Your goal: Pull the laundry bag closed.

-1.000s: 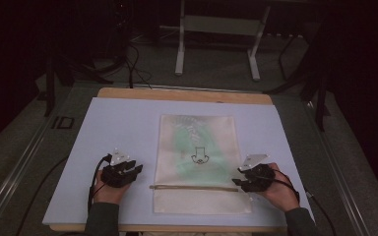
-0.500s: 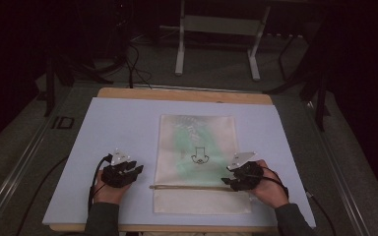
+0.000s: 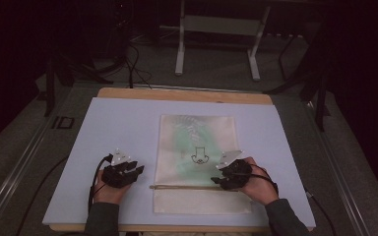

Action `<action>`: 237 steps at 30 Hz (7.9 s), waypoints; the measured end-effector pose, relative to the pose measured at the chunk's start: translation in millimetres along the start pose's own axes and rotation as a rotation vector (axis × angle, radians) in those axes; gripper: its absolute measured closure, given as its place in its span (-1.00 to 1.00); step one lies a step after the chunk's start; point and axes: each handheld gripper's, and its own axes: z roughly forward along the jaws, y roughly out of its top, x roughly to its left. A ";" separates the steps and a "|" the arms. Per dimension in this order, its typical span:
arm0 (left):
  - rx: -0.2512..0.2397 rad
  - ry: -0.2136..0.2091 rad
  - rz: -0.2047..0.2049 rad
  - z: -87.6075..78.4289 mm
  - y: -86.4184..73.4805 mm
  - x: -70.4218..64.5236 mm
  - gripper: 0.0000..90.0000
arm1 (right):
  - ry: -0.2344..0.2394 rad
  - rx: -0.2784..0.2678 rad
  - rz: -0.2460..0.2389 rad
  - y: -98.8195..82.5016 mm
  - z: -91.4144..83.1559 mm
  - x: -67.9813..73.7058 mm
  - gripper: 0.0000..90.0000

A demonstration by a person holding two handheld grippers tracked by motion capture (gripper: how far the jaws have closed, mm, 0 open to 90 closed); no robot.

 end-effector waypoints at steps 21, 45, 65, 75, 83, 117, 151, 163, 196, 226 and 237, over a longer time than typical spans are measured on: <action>0.002 -0.001 0.000 0.0 0.1 0.7 0.41 | 0.067 -0.016 -0.088 43.7 22.1 18.2 0.17; 0.005 -0.006 0.000 0.7 0.5 1.2 0.41 | 0.159 -0.021 -0.163 79.5 53.2 44.7 0.33; 0.014 -0.003 0.030 1.7 2.6 -1.3 0.41 | 0.223 -0.013 -0.221 104.1 75.1 62.5 0.61; 0.012 -0.003 0.028 1.6 2.7 -1.3 0.40 | 0.259 -0.013 -0.241 118.3 87.2 73.3 0.65; 0.012 -0.004 0.027 1.6 2.8 -1.1 0.40 | 0.273 0.000 -0.242 127.7 99.4 78.6 0.66; 0.015 -0.008 0.029 2.0 2.9 -1.4 0.40 | 0.288 -0.001 -0.251 142.2 97.6 81.3 0.81; 0.039 -0.104 0.078 6.3 4.4 -19.3 0.70 | 0.318 0.076 -0.206 113.4 97.6 70.4 0.81; 0.066 -0.209 0.122 11.2 5.7 -30.7 0.98 | 0.304 0.072 -0.215 112.2 97.2 72.4 0.81; 0.124 -0.287 0.088 21.2 3.9 -37.9 0.99 | 0.306 0.062 -0.227 111.2 97.3 72.0 0.81; 0.129 -0.240 0.157 20.9 5.1 -44.9 0.99 | 0.292 0.058 -0.234 102.1 89.9 66.9 0.83; 0.132 -0.237 0.161 20.8 5.4 -45.2 0.99 | 0.280 0.067 -0.242 94.1 85.5 65.1 0.83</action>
